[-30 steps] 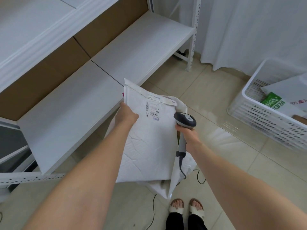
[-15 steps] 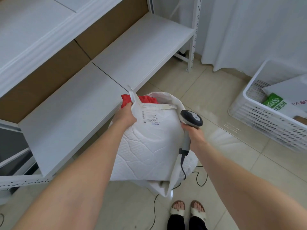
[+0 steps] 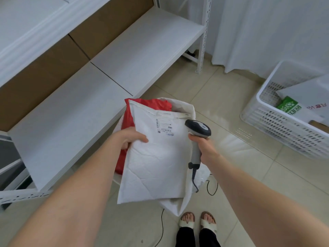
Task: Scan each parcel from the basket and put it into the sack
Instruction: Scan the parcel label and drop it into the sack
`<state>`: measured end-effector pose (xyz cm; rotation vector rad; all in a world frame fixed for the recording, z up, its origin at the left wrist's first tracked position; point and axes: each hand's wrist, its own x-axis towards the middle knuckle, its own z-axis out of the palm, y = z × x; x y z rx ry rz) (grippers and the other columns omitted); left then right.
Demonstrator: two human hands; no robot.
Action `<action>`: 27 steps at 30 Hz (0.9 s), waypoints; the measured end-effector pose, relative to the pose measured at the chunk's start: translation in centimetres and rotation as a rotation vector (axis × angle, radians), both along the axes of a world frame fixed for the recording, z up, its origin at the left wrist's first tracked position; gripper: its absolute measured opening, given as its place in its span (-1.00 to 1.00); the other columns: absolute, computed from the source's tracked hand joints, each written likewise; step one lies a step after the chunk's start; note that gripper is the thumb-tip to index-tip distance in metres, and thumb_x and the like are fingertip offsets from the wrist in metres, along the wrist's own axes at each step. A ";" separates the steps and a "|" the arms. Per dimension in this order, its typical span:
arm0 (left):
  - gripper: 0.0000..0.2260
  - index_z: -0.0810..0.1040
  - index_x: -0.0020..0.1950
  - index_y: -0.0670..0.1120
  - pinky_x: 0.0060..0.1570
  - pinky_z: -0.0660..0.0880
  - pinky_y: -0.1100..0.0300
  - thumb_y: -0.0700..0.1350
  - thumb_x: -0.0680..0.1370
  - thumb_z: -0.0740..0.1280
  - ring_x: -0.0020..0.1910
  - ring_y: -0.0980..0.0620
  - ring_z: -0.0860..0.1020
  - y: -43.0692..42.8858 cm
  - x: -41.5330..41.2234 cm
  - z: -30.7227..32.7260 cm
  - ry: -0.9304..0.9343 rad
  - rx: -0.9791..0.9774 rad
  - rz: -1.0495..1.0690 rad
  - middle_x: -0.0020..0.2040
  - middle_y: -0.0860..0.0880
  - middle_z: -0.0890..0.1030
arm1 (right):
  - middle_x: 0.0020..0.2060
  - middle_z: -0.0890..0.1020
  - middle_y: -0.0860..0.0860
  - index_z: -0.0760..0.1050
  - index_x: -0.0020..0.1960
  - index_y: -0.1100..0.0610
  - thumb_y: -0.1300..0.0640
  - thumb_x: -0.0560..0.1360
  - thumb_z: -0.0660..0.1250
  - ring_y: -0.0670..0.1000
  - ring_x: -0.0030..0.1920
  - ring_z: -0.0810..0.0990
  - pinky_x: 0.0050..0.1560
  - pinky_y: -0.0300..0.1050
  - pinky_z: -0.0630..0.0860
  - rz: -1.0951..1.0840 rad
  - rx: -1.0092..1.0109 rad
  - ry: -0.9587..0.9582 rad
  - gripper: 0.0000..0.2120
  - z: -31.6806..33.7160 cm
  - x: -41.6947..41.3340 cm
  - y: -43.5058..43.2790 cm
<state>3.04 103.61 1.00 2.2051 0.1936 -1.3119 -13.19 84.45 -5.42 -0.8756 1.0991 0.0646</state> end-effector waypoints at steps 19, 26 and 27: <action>-0.71 0.53 0.15 -0.08 0.01 0.55 0.01 -0.21 0.45 0.24 -0.03 -0.15 0.59 -5.3 0.7 -2.5 -0.610 0.141 -0.297 -0.01 -0.08 0.62 | -0.14 0.60 0.10 0.53 -0.13 0.10 0.19 0.42 0.48 0.09 -0.14 0.55 0.04 0.06 0.49 0.016 0.046 0.007 -0.87 0.1 0.4 0.6; -0.44 0.41 0.26 -0.24 0.07 0.45 0.18 -0.08 0.38 0.54 0.17 -0.02 0.52 -3.0 -2.5 -5.7 -0.339 0.048 -0.023 0.18 -0.03 0.53 | -0.07 0.59 0.08 0.50 -0.07 0.04 0.17 0.41 0.50 0.09 -0.05 0.53 0.09 0.09 0.49 0.030 -0.018 0.025 -0.80 -0.3 -0.3 -0.6; -0.24 0.33 0.36 -0.25 0.18 0.45 0.12 0.00 0.31 0.59 0.25 -0.04 0.48 -2.1 -1.4 -5.1 -0.314 0.058 0.067 0.30 -0.06 0.48 | -0.09 0.59 0.10 0.51 -0.08 0.05 0.18 0.41 0.49 0.10 -0.07 0.52 0.08 0.09 0.48 0.022 -0.021 0.031 -0.82 -0.5 -0.5 -0.8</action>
